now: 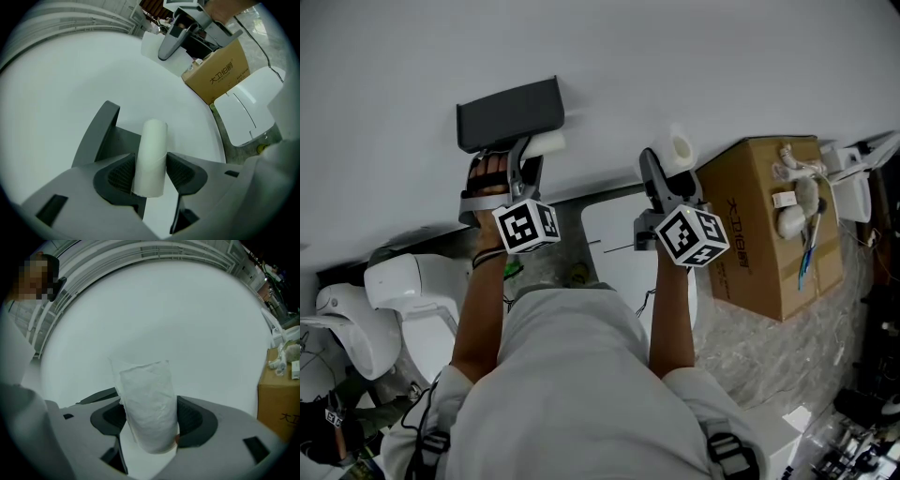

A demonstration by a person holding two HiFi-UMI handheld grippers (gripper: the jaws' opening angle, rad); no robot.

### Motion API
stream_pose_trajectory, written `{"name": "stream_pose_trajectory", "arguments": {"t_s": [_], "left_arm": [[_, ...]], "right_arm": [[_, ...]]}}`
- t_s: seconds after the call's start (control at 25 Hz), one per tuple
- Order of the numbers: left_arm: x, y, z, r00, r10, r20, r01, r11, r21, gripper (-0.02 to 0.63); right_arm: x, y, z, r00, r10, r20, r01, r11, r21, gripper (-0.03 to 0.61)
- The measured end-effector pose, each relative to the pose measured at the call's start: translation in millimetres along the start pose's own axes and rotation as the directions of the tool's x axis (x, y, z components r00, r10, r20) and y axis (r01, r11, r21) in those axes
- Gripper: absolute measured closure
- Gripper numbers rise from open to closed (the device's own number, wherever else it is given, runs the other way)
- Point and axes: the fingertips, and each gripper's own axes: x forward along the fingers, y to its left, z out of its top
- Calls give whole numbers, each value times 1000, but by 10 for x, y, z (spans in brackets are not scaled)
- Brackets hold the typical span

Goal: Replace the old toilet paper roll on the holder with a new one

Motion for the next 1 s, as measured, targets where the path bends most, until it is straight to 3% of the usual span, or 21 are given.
{"name": "stream_pose_trajectory", "arguments": {"t_s": [0.68,0.88,1.0], "left_arm": [[129,-113,835,980,-21,200,18,1000,14,394],[10,-127,1062,956,-27,293,34,999,-18,397],[-136,-114,1161,930,-23,367,67,992,-108,397]], "right_arm": [[-715,-532,268,981,-175,86,175,984,2,267],[-823,-514,265,975,-197,98,198,980,-3,267],[-859,-477,281,975,-195,108,196,981,-2,267]]}}
